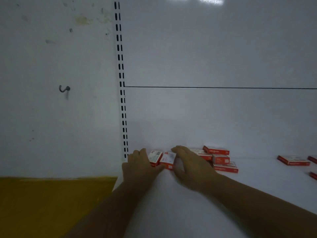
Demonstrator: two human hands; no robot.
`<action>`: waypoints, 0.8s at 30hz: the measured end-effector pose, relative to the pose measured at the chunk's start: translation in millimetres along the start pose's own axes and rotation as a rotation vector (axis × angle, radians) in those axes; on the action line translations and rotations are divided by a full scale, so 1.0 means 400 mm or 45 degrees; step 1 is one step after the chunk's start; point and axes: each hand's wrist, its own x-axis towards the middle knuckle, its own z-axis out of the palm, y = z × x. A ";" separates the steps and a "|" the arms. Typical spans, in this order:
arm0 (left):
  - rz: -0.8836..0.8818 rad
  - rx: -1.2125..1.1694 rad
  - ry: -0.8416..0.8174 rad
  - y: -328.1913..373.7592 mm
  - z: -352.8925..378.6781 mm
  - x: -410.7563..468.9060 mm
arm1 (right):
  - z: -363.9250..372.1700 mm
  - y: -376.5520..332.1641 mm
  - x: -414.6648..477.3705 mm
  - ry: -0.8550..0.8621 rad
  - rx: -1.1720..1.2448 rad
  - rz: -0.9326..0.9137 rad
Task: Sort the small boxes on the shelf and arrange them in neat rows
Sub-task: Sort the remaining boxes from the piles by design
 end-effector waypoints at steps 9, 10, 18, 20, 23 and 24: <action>0.012 0.112 -0.043 -0.001 -0.006 0.011 | 0.091 0.019 0.029 0.045 0.025 0.080; 0.034 0.088 -0.004 -0.001 -0.013 0.011 | 0.095 0.021 0.031 0.063 0.041 0.077; 0.157 -0.518 0.157 -0.009 -0.075 -0.015 | 0.082 0.021 0.037 0.128 0.226 0.099; 0.173 -0.641 0.138 -0.010 -0.082 -0.020 | 0.077 0.021 0.036 0.125 0.291 0.086; 0.126 -0.743 0.113 -0.013 -0.082 -0.020 | 0.074 0.014 0.035 0.113 0.293 0.053; 0.105 -0.765 0.103 -0.013 -0.082 -0.020 | 0.073 0.013 0.035 0.111 0.304 0.048</action>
